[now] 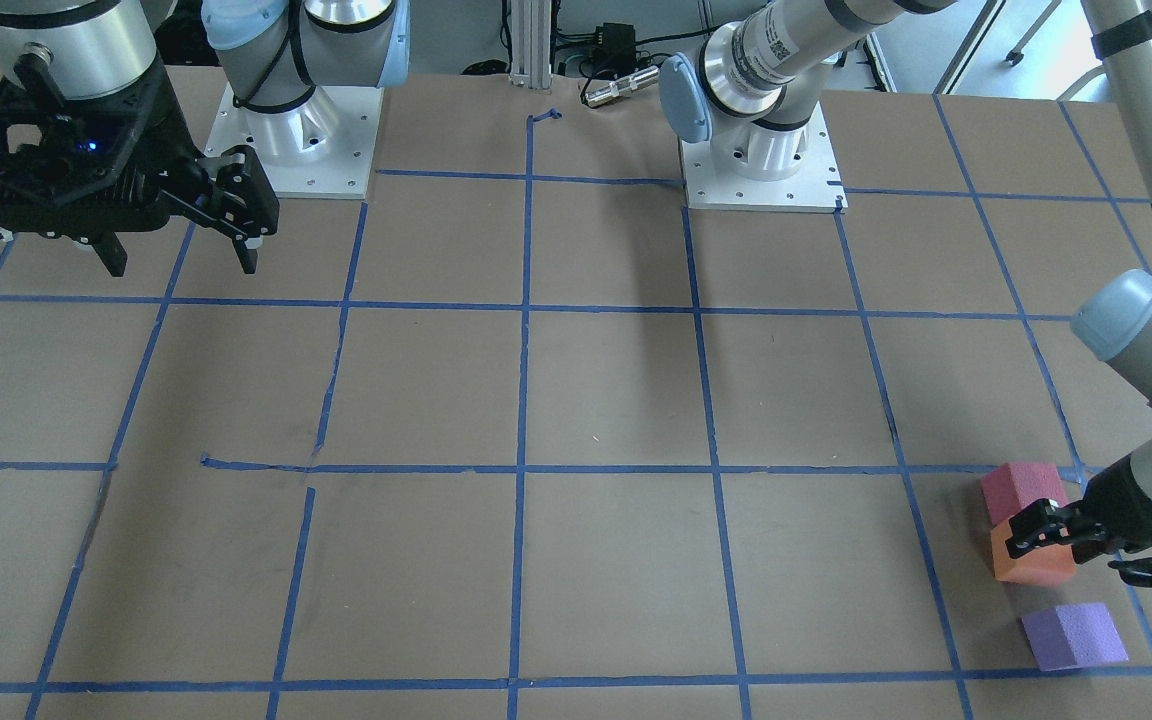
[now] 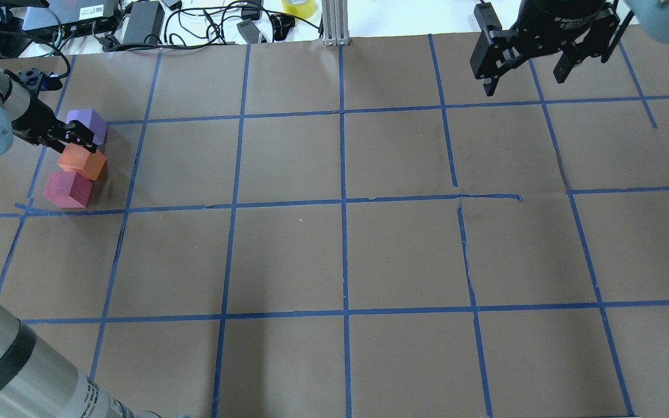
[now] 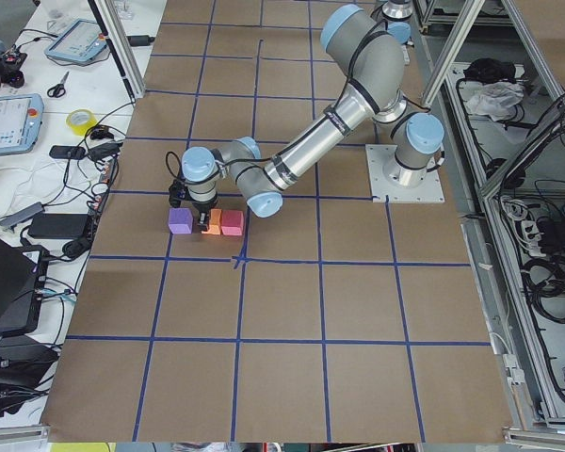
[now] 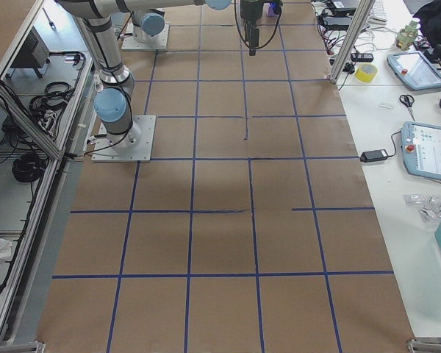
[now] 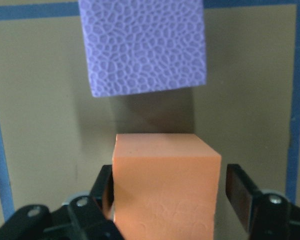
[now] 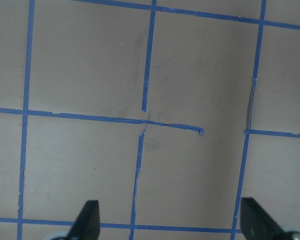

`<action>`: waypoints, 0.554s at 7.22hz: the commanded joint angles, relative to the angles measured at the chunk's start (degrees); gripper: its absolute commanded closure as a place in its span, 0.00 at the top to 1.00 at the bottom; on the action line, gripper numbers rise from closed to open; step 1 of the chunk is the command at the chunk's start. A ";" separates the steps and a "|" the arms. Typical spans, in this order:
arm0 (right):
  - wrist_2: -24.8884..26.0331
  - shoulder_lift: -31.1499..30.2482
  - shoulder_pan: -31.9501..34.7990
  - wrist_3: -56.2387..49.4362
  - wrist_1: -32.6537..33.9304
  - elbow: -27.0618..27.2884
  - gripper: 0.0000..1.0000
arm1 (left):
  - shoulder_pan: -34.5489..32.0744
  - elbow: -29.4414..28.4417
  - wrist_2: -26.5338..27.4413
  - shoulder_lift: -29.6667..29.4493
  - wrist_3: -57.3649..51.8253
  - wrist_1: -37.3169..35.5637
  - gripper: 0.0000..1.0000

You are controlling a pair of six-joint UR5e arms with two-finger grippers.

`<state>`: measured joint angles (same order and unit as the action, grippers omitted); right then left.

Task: Arrange blocks in a line
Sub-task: 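Open the left gripper and raise it away from the cubes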

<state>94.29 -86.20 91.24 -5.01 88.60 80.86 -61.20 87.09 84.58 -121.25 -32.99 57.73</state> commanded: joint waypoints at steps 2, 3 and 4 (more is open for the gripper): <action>0.02 -0.11 0.08 0.00 -0.18 0.00 1.00 | -4.36 -2.09 0.15 13.37 3.55 15.35 0.84; 0.02 -0.11 0.08 -0.08 -0.18 0.00 1.00 | -5.85 -2.36 0.06 16.80 4.42 19.14 0.85; 1.76 -0.11 -0.01 -0.26 -0.18 0.00 1.00 | -9.52 -2.45 0.93 19.54 7.38 21.26 0.87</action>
<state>94.74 -86.29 91.30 -5.11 88.43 80.86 -67.27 84.96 84.88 -105.64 -28.26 75.31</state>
